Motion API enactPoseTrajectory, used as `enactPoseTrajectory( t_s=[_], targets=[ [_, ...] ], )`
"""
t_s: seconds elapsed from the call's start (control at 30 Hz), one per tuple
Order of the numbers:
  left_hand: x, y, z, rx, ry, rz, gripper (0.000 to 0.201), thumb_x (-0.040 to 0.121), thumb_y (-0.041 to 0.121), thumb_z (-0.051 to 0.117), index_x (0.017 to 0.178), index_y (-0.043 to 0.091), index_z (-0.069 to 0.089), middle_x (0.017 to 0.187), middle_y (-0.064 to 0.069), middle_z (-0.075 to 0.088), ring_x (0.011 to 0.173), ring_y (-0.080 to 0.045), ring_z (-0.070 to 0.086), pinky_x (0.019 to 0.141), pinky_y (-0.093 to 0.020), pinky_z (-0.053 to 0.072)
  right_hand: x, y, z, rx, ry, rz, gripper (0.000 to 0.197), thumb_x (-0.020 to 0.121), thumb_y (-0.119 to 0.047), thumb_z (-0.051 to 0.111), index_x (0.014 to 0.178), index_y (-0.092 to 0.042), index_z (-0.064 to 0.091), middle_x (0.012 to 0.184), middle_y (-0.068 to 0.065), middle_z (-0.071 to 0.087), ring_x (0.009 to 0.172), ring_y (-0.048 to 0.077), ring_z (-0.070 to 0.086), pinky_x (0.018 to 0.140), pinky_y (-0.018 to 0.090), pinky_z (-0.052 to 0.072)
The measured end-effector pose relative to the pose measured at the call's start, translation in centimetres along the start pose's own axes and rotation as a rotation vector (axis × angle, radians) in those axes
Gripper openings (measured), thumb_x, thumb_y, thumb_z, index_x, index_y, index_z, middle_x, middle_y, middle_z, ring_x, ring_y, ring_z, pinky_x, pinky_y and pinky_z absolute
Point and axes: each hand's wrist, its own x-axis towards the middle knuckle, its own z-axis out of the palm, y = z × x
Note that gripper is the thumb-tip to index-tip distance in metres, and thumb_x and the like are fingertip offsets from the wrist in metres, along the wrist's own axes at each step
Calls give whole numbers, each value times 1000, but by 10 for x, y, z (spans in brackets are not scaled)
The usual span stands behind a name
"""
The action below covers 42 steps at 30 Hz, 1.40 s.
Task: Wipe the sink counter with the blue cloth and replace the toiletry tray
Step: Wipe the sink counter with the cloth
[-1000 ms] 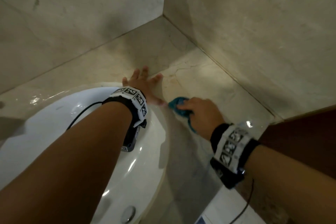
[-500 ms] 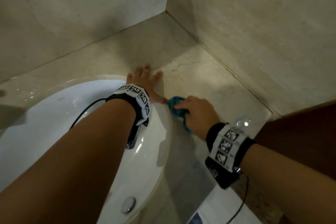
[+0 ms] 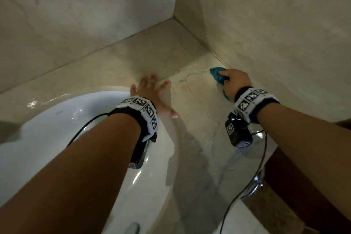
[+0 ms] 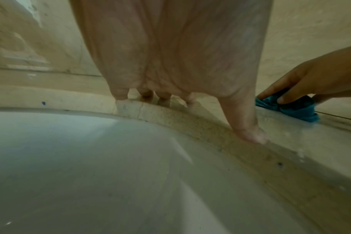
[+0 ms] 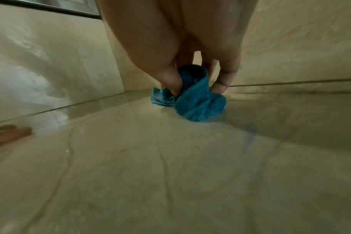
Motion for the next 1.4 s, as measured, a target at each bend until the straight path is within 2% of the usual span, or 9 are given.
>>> enactPoseTrajectory(
  t_s=[0.2, 0.4, 0.47, 0.57, 0.73, 0.93, 1.03, 1.3, 1.4],
  targets=[
    [-2, 2, -2, -10, 8, -5, 116, 62, 74, 66, 147, 43, -6, 158, 2, -21, 146, -26, -16, 117, -53, 1, -29, -28, 28, 34, 22, -294, 37, 87, -5, 53, 121, -16, 62, 130, 11, 57, 120, 29, 52, 102, 21, 32],
    [-3, 0, -4, -11, -9, -1, 118, 60, 77, 65, 147, 43, -7, 157, 3, -21, 146, -27, -15, 117, -54, 1, -106, -13, 34, -66, -291, -559, 40, 75, 4, 60, 107, -19, 71, 120, 2, 66, 106, 25, 59, 88, 10, 28],
    [-3, 1, -4, -13, -16, -8, 118, 60, 76, 66, 147, 43, -7, 157, 3, -21, 146, -26, -15, 117, -55, 1, -93, -5, 26, -18, -290, -519, 44, 73, 9, 56, 106, -15, 71, 121, 7, 65, 110, 24, 59, 94, 10, 30],
    [-5, 3, -7, -14, -21, -11, 117, 62, 73, 66, 148, 42, -7, 158, 1, -20, 146, -26, -15, 117, -54, 1, -60, 8, 11, 61, -41, -331, 44, 78, 13, 50, 113, -8, 66, 127, 16, 59, 118, 31, 55, 100, 17, 30],
    [-6, 4, -6, -19, -9, -18, 116, 63, 72, 67, 148, 42, -5, 158, 2, -19, 146, -25, -16, 117, -53, 0, -37, 17, -4, -123, 23, 15, 53, 82, 5, 53, 129, -20, 55, 140, 13, 46, 124, 33, 47, 105, 29, 33],
    [-7, 4, -7, -11, 6, -5, 115, 62, 72, 68, 148, 42, -2, 158, 2, -18, 146, -27, -13, 117, -55, 4, -81, -13, 34, -54, -3, -336, 41, 82, 1, 55, 117, -16, 64, 123, 13, 61, 111, 34, 56, 100, 33, 40],
    [-3, 3, -4, -3, 10, -8, 117, 60, 74, 67, 148, 42, -3, 158, 3, -19, 146, -27, -12, 117, -55, 5, -82, -5, 37, -31, -74, -454, 39, 82, 3, 56, 114, -15, 67, 122, 13, 62, 110, 31, 58, 97, 24, 37],
    [-2, 1, -2, -17, 22, -8, 117, 62, 72, 68, 148, 43, -5, 158, 3, -18, 146, -25, -13, 117, -53, 3, -31, 48, 3, -27, 78, -47, 47, 84, 4, 53, 127, -15, 57, 140, 12, 47, 126, 31, 46, 105, 22, 28],
    [-2, 1, -2, -21, 29, -3, 116, 61, 72, 68, 148, 43, -4, 158, 3, -18, 146, -25, -14, 117, -54, 2, -50, 50, 8, -48, 96, -41, 47, 83, 3, 54, 126, -15, 57, 138, 14, 49, 123, 33, 48, 106, 26, 31]
  ],
)
